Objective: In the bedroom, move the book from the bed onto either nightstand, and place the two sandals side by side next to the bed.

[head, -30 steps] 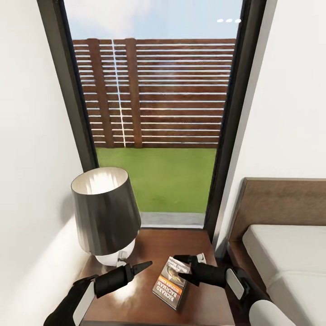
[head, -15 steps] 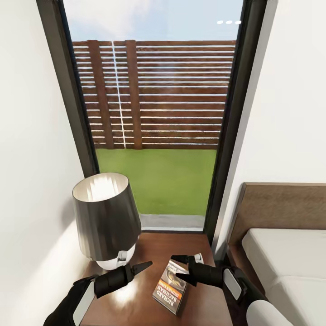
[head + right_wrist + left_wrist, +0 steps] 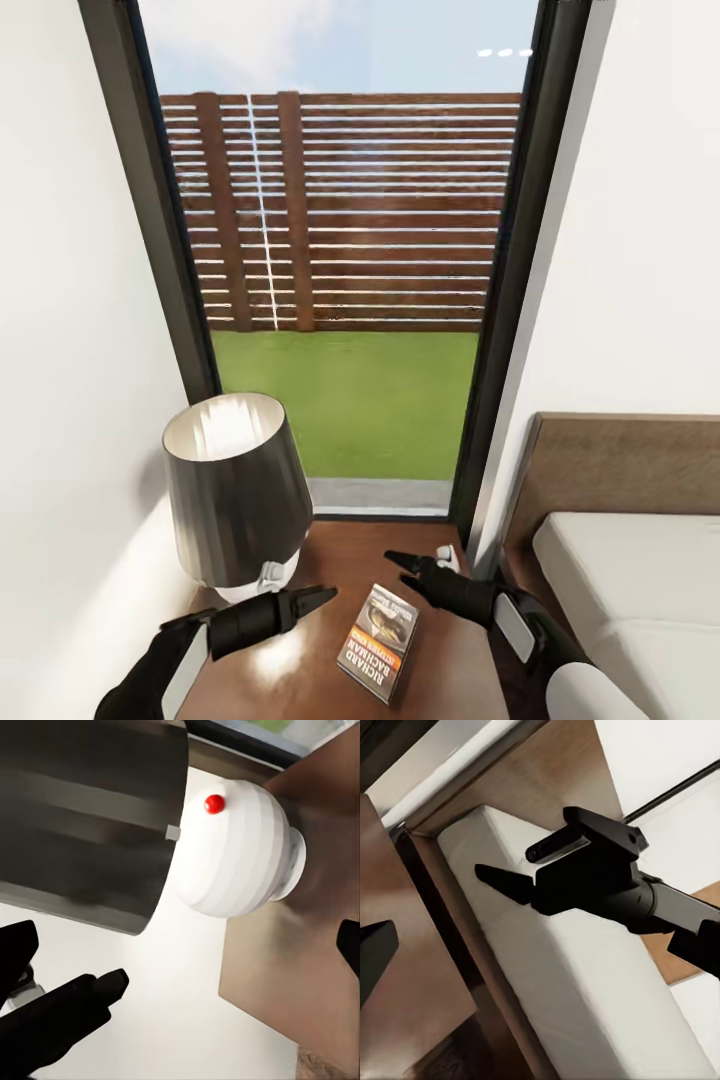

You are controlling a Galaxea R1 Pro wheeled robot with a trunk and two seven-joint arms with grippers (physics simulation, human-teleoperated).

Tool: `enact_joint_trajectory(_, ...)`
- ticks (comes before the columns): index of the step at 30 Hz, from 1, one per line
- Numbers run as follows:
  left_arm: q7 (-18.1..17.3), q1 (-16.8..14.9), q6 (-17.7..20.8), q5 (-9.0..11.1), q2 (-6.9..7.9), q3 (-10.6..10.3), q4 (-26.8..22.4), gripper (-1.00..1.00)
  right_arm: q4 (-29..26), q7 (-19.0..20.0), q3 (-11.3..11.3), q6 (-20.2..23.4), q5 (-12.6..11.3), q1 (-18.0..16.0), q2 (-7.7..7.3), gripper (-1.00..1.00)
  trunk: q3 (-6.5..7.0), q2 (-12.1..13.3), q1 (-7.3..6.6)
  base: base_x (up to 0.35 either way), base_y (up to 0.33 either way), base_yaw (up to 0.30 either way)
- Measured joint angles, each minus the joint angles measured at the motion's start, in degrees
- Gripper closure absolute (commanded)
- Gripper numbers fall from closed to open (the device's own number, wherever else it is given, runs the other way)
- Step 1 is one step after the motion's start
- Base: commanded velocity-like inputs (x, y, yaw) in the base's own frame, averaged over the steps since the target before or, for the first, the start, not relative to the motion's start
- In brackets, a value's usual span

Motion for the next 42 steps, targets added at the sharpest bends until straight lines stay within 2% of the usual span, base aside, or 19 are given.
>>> enact_joint_trajectory(5, 0.01, 0.00, -1.96, -0.68, 0.39, 0.05, 2.32, -1.00, 0.04, 0.08, 0.17, -1.25, 0.10, 0.04, -0.19, -1.00, 0.90, 2.01, -1.10, 0.000, 0.000, 0.000)
enact_joint_trajectory(6, 0.03, 0.01, -4.38, -1.40, 0.62, 0.08, 4.21, -1.00, 0.09, 0.08, 0.22, -1.65, 0.14, 0.08, -0.21, -1.00, 1.07, 2.41, -1.32, 0.000, 0.000, 0.000)
enact_joint_trajectory(10, 0.05, 0.00, -8.77, -3.46, 1.16, 0.10, 6.82, -1.00, 0.45, 0.08, 0.39, -4.46, 0.90, 0.15, -0.22, -1.00, 1.80, 4.01, -2.20, 0.000, 0.000, 0.000)
enact_joint_trajectory(12, 0.06, 0.00, -9.70, -4.04, 1.44, 0.10, 7.33, -1.00, 0.59, 0.04, 0.42, -6.07, 2.46, 0.22, -0.25, -1.00, 2.15, 4.81, -2.64, 0.000, 0.000, 0.000)
enact_joint_trajectory(15, 0.06, 0.00, -10.48, -4.50, 1.77, 0.10, 8.20, -1.00, 0.71, -0.11, 0.46, -8.69, 7.71, 0.32, -0.28, -1.00, 2.69, 6.02, -3.29, 0.000, 0.000, 0.000)
enact_joint_trajectory(17, 0.06, 0.03, -10.63, -4.58, 1.81, 0.07, 8.45, -1.00, 0.74, -0.20, 0.42, -9.93, 9.82, 0.34, -0.30, -1.00, 2.70, 6.03, -3.30, 0.000, 0.000, 0.000)
enact_joint_trajectory(21, 0.06, 0.02, -10.75, -4.64, 1.86, 0.06, 8.64, -1.00, 0.89, -0.29, 0.44, -11.66, 11.61, 0.35, -0.29, -1.00, 2.70, 6.03, -3.30, 0.000, 0.000, 0.000)
enact_joint_trajectory(33, -0.02, 0.01, -10.77, -4.66, 1.94, 0.17, 8.96, -1.00, 1.61, -0.32, 0.38, -12.36, 12.41, 0.35, -0.24, -1.00, 2.70, 6.03, -3.30, 0.000, 0.000, 0.000)
enact_joint_trajectory(35, -0.01, 0.00, -10.79, -4.65, 1.94, 0.18, 9.51, -1.00, 1.63, -0.32, 0.37, -12.51, 12.41, 0.35, -0.23, -1.00, 3.05, 6.82, -3.73, 0.000, 0.000, 0.000)
enact_joint_trajectory(39, -0.02, 0.01, -10.79, -4.65, 1.97, 0.15, 10.09, -1.00, 2.10, -0.15, 0.35, -17.34, 12.45, 0.41, -0.29, -1.00, 3.77, 8.42, -4.61, 0.000, 0.000, 0.000)
enact_joint_trajectory(42, 0.02, 0.02, -10.85, -4.65, 2.21, 0.21, 11.69, -1.00, 4.08, -0.06, 0.32, -23.21, 12.55, 0.45, -0.34, -1.00, 4.31, 9.63, -5.27, 0.000, 0.000, 0.000)
